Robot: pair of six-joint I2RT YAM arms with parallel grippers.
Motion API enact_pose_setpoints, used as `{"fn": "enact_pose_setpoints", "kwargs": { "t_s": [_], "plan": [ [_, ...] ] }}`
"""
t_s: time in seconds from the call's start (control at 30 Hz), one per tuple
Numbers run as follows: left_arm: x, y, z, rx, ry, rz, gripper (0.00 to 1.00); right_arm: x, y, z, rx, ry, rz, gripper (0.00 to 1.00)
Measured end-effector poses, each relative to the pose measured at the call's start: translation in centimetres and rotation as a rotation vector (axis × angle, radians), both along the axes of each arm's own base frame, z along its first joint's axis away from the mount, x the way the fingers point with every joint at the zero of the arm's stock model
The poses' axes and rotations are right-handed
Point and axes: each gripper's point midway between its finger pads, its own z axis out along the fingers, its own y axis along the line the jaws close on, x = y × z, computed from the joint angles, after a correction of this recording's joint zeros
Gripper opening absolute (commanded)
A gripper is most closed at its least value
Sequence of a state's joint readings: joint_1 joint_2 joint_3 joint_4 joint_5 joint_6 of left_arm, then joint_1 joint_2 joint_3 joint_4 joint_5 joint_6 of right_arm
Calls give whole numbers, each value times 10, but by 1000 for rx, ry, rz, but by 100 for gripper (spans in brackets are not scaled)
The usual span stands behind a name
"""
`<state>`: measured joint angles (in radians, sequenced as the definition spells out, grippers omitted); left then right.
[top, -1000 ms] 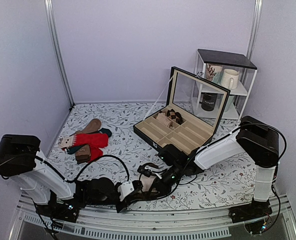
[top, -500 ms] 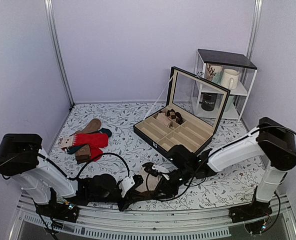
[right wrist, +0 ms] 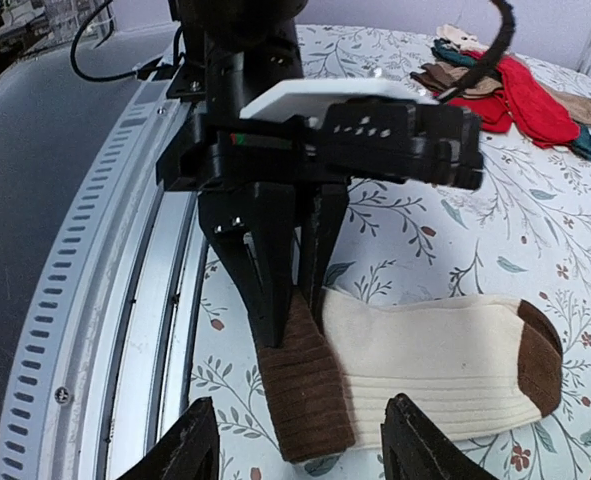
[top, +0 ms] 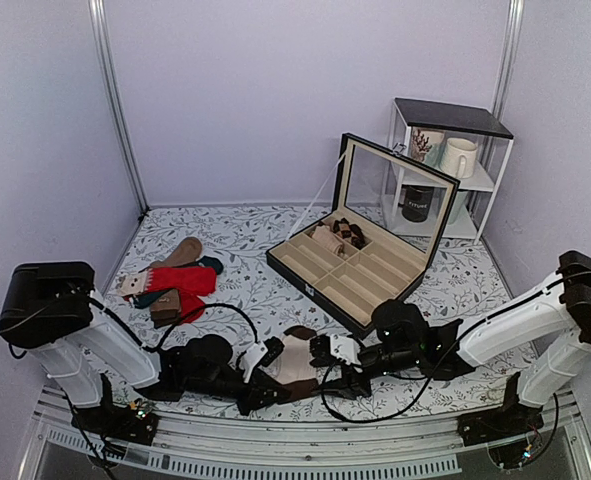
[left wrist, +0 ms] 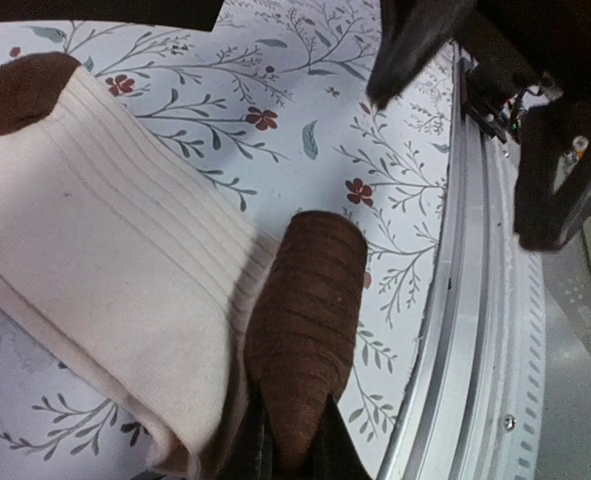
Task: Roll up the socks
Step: Roll a pair of socks at the center of the board.
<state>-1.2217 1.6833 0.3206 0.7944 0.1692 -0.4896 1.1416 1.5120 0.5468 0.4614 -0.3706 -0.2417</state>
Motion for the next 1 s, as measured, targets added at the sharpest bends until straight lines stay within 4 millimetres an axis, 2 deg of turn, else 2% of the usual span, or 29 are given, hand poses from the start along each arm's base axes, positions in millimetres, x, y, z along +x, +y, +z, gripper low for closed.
{"fn": "enact_pose_setpoints", "kwargs": {
  "t_s": [0.17, 0.27, 0.67, 0.73, 0.93, 1.0],
  "plan": [
    [-2, -3, 0, -24, 46, -4, 0, -9, 8, -33, -69, -36, 44, 57],
    [-3, -3, 0, -32, 57, -6, 0, -11, 12, -44, -95, -49, 59, 57],
    [-4, -2, -1, -49, 71, -4, 0, -3, 22, -60, -130, -80, 34, 53],
    [-4, -1, -2, -50, 72, -6, 0, -2, 23, -64, -140, -78, 31, 50],
    [-5, -1, -2, -52, 73, -8, 0, -1, 22, -69, -159, -66, 21, 25],
    [-4, 0, -2, -53, 73, -7, 0, -2, 23, -69, -168, -55, 20, 20]
  ]
}}
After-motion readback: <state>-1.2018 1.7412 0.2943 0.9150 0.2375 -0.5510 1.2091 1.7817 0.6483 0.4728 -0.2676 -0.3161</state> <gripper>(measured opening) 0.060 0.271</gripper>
